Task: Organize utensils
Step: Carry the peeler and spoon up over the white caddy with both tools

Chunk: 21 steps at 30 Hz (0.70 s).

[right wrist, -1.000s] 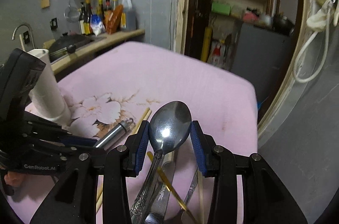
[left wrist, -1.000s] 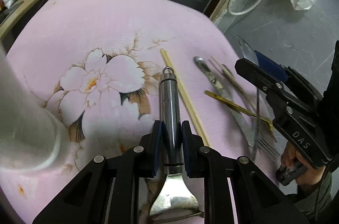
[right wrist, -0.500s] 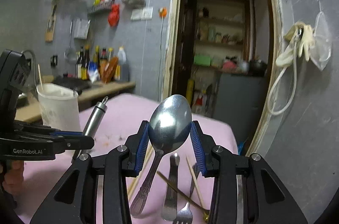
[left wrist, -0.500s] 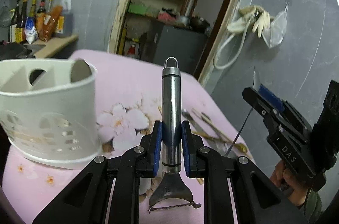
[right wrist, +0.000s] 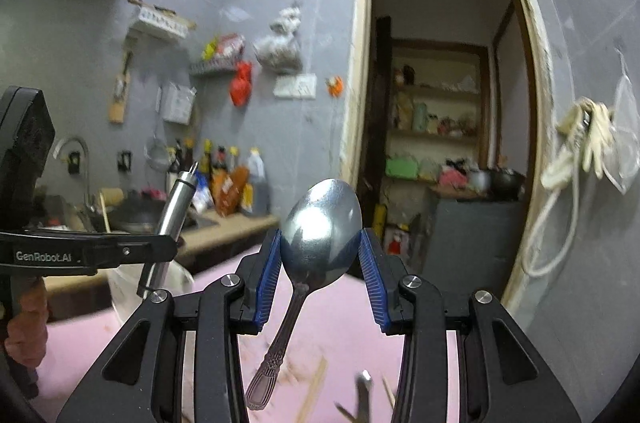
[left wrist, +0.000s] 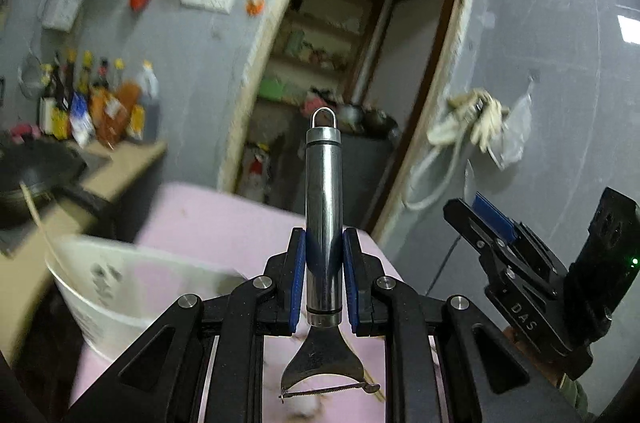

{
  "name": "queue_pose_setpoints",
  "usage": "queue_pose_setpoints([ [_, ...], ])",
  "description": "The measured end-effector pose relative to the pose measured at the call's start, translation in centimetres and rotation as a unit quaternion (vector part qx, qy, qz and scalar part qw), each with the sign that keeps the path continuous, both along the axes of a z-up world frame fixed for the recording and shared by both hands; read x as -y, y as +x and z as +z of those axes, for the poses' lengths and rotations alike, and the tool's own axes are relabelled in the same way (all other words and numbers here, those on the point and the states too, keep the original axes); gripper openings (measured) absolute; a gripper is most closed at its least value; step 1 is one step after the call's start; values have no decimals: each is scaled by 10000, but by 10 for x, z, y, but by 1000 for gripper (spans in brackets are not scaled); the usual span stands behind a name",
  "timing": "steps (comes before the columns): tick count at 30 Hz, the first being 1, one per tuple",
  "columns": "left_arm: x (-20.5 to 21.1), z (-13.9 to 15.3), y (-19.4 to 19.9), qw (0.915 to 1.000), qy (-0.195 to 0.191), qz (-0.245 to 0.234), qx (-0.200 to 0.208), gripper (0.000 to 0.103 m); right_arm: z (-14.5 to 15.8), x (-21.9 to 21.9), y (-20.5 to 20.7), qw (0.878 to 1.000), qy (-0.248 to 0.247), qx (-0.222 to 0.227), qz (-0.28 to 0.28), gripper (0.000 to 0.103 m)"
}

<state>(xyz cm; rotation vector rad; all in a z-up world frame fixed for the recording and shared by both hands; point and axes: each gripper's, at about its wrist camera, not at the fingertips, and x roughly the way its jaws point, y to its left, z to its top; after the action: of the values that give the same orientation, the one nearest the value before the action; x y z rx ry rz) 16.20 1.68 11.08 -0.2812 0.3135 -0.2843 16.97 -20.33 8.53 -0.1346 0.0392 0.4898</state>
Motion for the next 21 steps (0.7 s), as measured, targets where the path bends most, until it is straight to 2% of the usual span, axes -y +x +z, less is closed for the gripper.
queue_pose_setpoints([
  [6,-60,25,0,9962,-39,740,465,15,27,-44,7,9979,305,392,420,37],
  [11,-113,26,5,9883,13,1397,620,15,32,-79,20,9956,487,480,647,37],
  [16,-150,5,19,9841,5,1721,443,15,20,-108,31,9953,495,399,735,37],
  [21,-158,-19,26,9848,-19,1718,265,15,1,-129,43,9964,299,152,777,37],
])
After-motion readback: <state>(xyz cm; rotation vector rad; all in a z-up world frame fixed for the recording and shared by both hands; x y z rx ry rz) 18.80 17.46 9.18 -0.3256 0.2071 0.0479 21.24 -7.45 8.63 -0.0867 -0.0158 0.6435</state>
